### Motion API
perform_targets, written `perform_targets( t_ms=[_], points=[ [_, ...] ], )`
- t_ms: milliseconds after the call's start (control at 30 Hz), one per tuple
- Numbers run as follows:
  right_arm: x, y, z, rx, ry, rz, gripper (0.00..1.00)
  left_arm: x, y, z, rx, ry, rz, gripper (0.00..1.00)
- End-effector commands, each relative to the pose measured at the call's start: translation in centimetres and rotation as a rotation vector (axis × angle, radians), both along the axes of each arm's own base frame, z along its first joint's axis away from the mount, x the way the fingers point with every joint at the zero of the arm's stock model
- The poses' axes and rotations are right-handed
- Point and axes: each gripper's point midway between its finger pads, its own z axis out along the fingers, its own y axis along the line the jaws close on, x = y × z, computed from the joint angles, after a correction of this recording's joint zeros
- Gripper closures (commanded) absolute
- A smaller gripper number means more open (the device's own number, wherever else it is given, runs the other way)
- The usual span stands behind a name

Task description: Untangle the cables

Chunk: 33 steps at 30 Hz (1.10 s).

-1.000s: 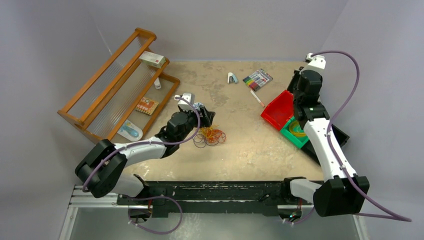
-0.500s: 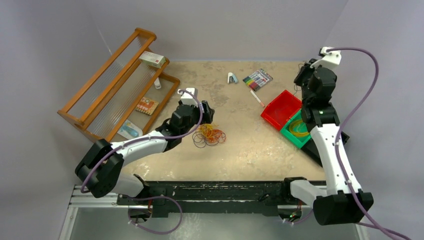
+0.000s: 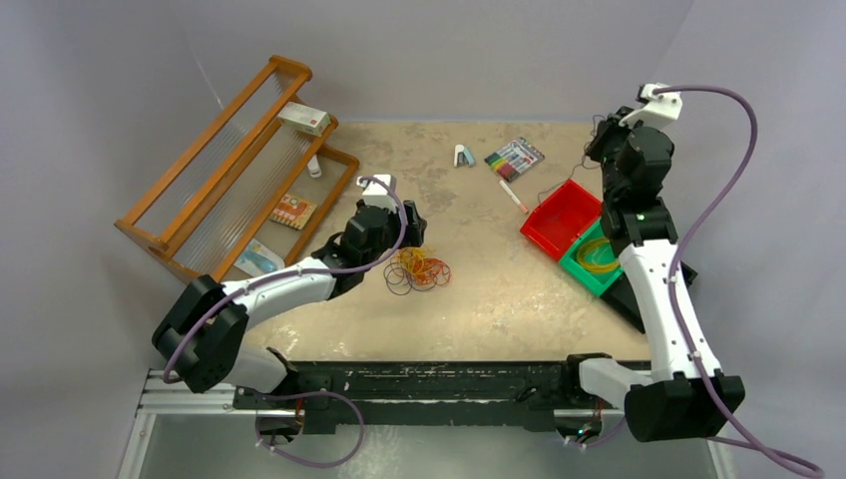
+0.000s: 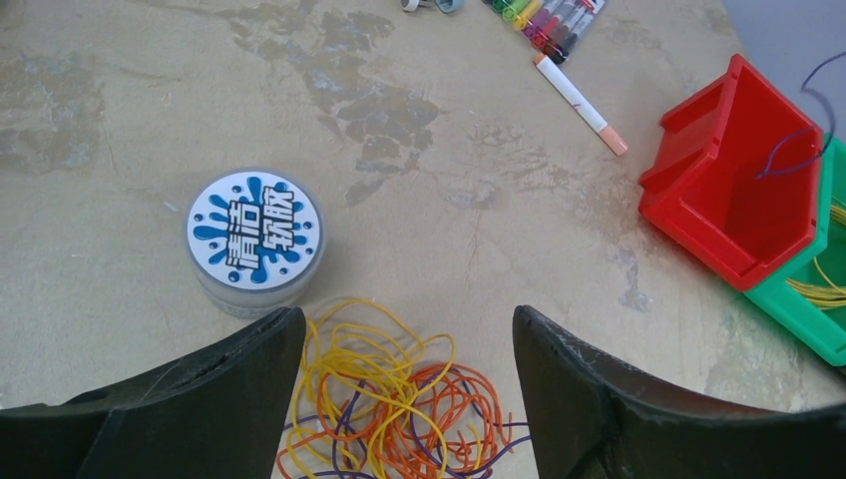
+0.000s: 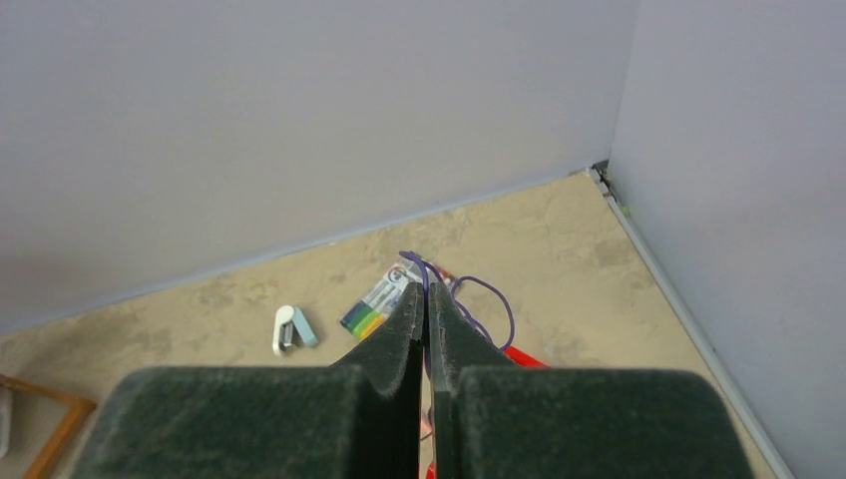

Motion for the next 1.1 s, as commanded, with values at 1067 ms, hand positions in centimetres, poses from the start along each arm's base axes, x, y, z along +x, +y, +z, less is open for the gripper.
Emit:
perform_targets(
  t_ms=[1067],
  points=[
    [0.3, -3.2, -11.1, 0.045, 0.140, -0.190, 1.00, 1.5, 1.8, 1.2, 0.077, 0.023, 0.097, 0.25]
  ],
)
